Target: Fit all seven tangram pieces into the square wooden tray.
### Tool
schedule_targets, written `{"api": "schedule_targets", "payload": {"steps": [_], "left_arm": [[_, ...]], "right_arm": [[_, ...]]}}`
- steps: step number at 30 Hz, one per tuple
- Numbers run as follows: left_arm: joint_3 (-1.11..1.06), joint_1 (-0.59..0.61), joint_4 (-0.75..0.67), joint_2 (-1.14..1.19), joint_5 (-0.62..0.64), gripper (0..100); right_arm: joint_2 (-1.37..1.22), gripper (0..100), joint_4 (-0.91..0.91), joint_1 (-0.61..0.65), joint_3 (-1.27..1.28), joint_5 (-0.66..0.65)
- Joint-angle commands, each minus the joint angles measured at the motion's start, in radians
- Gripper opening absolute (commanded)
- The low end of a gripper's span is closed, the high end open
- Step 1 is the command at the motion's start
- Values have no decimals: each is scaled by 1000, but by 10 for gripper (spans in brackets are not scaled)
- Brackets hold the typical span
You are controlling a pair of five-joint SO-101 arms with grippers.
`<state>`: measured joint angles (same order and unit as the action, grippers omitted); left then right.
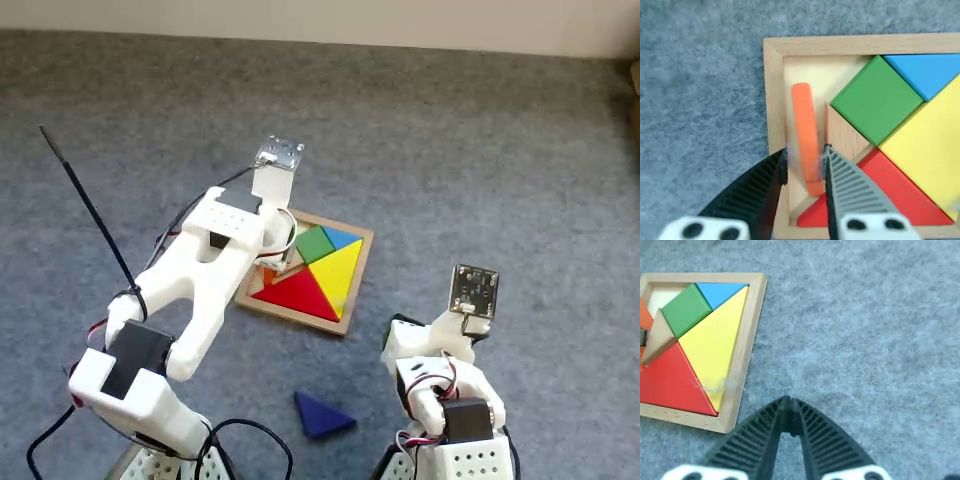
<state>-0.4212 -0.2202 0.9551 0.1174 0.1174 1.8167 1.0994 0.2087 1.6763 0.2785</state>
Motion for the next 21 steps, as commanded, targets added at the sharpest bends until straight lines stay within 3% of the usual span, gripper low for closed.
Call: {"api": "schedule_targets", "payload": {"steps": [1,8,21], "left_arm": [[56,8,-8,-38,9,133],[47,28,31,-127,9,133],[53,120,28,-90,5,134]], "right_arm": [[7,5,10,-15,137,-11],[7,5,10,-15,137,-11],[7,5,10,-15,137,-11]]}}
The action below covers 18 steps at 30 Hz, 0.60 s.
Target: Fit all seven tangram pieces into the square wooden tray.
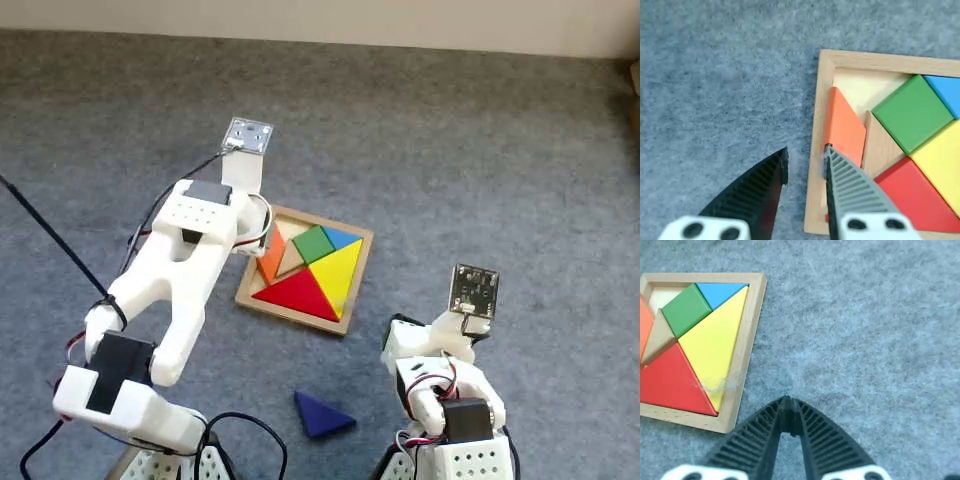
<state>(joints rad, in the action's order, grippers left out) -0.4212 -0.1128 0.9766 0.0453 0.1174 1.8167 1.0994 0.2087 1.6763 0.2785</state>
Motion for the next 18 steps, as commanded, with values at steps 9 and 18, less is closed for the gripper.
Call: {"api": "schedule_targets", "payload": {"steps": [9,18], "left_arm": [[53,8,0,-7,5,134],[47,8,6,-16,5,134]], "right_arm": [[8,5,10,-15,137,-11],[8,5,10,-15,137,-11]]}}
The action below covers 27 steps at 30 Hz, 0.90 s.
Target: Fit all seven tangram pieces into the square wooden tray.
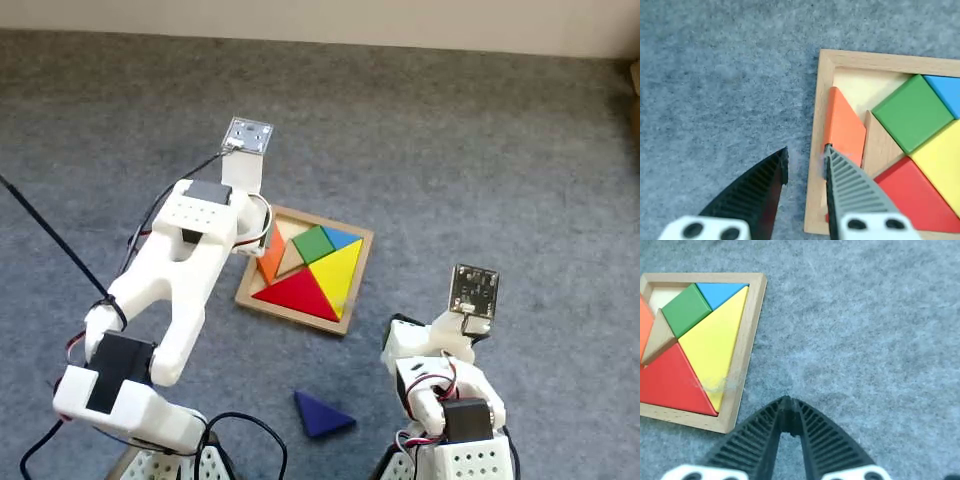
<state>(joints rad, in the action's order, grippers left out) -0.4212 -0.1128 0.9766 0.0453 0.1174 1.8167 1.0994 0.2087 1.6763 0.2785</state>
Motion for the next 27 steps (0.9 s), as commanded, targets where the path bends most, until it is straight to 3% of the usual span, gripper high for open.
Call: {"api": "schedule_targets", "payload": {"steps": [1,11,27], "left_arm": [[48,8,6,-16,5,134],[51,-142,0,-4,9,134],[140,-96,6,159,11,134]], "right_arm": [[8,5,10,-15,137,-11],[8,5,10,-15,137,-11],[7,5,10,-15,137,-11]]}}
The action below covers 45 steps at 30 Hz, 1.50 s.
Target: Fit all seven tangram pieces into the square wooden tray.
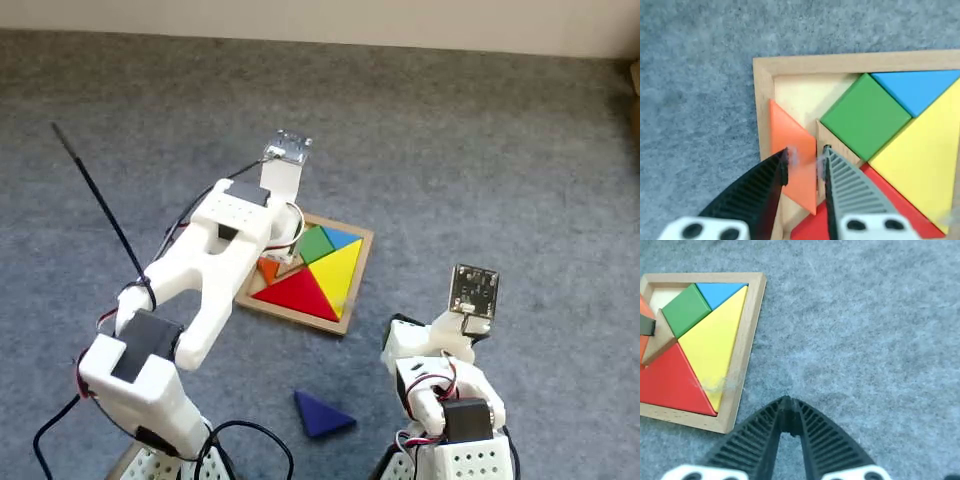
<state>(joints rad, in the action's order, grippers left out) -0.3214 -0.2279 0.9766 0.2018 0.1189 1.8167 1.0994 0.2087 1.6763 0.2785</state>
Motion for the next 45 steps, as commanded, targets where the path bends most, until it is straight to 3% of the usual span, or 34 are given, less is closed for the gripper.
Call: {"api": "schedule_targets", "payload": {"steps": [1,11,18,31,45], "left_arm": [[39,19,8,1,9,134],[45,51,86,-133,9,136],[48,88,84,-76,48,250],[56,54,78,2,37,143],[56,-4,80,-10,3,99]], "right_arm": [[7,5,10,-15,137,-11],[8,5,10,-15,137,-11],[8,5,10,-15,137,-11],[7,5,10,-15,137,-11],[7,5,10,-15,137,-11]]}}
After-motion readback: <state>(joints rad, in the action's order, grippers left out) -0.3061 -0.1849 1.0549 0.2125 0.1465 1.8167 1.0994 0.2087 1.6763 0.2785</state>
